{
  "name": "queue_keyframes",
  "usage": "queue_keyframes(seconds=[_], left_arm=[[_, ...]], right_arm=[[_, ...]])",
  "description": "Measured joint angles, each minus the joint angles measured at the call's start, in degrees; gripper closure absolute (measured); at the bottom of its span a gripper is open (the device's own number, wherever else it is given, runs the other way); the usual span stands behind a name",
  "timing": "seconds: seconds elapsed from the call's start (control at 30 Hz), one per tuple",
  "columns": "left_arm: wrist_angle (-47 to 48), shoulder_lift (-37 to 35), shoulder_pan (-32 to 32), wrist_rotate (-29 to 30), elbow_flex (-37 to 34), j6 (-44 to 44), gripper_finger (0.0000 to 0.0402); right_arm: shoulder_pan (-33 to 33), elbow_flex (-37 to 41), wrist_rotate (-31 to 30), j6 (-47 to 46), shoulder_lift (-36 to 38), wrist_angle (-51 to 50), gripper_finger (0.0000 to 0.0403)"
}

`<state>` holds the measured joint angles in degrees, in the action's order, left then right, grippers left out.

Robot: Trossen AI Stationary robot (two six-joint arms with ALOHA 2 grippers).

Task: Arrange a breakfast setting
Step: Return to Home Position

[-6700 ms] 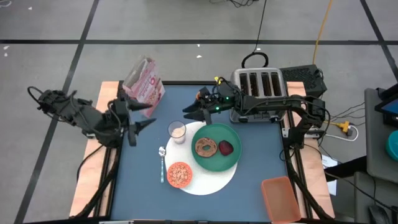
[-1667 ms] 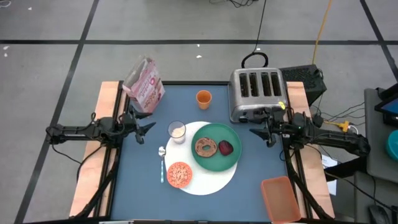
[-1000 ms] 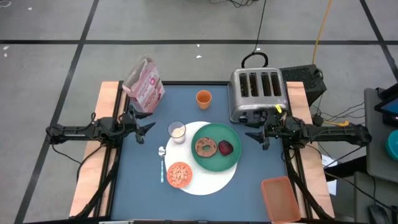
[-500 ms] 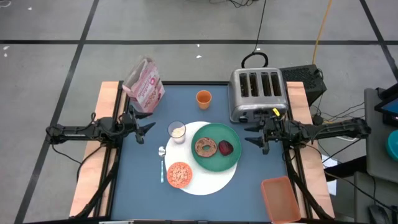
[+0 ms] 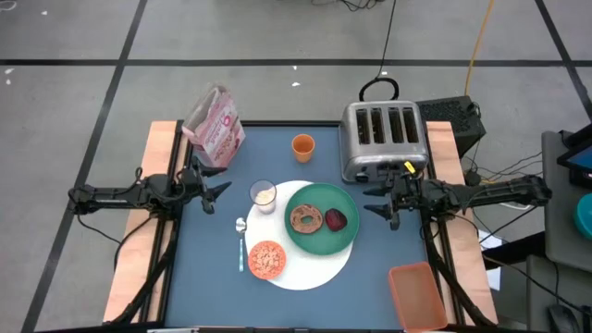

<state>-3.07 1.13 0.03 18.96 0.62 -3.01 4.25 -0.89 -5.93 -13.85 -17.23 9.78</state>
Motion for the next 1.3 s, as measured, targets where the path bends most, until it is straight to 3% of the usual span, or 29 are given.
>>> queue_keyframes(seconds=[0.73,1.0,1.3], left_arm=[[-0.1,0.0,0.0,0.0,0.0,0.7,0.0160],[-0.1,0.0,0.0,0.0,0.0,0.7,0.0160],[-0.2,0.0,0.0,0.0,0.0,0.7,0.0160]], right_arm=[[0.0,0.0,0.0,-0.4,0.4,-0.6,0.0181],[0.0,0.0,0.2,4.9,7.5,-7.3,0.0181],[0.0,0.0,0.1,9.0,13.5,-7.6,0.0181]])
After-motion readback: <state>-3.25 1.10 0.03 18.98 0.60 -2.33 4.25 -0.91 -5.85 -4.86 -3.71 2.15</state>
